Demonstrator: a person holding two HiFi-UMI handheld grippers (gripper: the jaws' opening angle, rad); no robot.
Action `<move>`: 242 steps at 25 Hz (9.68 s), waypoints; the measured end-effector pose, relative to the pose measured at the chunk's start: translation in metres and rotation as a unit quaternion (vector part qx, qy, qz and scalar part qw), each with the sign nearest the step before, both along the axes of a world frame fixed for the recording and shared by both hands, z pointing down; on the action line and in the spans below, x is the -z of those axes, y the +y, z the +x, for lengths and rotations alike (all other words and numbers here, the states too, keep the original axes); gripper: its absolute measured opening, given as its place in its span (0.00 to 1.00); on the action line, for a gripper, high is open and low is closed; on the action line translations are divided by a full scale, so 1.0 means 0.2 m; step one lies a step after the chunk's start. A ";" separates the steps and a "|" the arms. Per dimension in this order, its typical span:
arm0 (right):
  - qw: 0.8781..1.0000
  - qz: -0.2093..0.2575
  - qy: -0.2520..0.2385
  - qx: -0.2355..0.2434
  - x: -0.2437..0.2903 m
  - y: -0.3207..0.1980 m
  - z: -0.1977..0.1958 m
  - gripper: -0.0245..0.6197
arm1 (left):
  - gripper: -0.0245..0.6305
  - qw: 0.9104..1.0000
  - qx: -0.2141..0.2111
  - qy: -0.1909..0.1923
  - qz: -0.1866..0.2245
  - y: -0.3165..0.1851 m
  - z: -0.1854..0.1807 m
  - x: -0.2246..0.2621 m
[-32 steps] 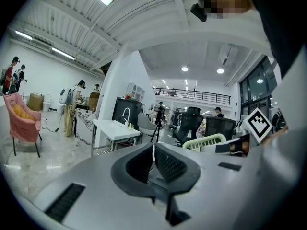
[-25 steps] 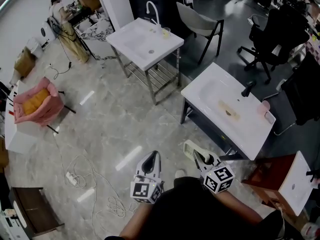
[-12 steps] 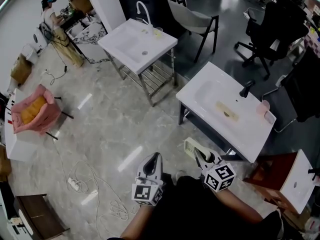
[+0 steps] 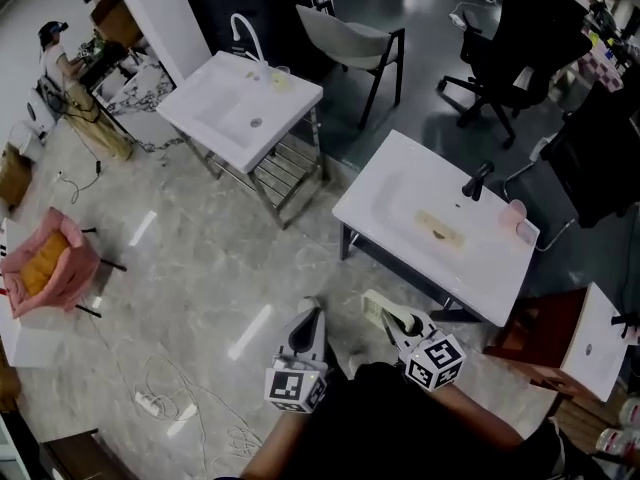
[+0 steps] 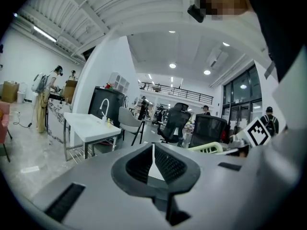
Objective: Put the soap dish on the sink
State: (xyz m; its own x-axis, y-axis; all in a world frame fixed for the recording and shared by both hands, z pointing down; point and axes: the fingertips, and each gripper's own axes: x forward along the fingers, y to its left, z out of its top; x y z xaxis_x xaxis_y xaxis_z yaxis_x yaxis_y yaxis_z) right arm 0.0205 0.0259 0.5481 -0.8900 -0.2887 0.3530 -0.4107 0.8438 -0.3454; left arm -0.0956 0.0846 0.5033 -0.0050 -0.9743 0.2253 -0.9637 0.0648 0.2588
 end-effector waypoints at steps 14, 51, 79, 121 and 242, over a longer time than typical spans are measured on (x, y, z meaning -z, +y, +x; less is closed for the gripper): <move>0.998 -0.011 0.030 -0.062 0.02 -0.49 -0.60 0.05 | 0.06 0.996 -0.077 0.036 0.001 -0.61 -0.61 -0.01; 0.967 -0.029 0.042 -0.248 0.08 -1.11 -0.87 0.05 | 0.06 0.976 -0.205 0.064 0.038 -1.13 -1.00 0.00; 0.956 -0.081 0.012 -0.283 -0.21 -2.24 -0.59 0.05 | 0.06 0.963 -0.271 0.001 -0.005 -2.07 -0.67 -0.07; 0.924 -0.258 0.023 -0.281 -1.22 -2.89 -0.49 0.13 | 0.06 0.962 -0.237 0.045 -0.128 -2.42 -0.51 -0.35; 0.912 0.086 0.048 -0.398 0.29 -0.47 1.34 0.04 | 0.06 0.960 -0.276 0.005 0.041 -0.89 0.88 0.16</move>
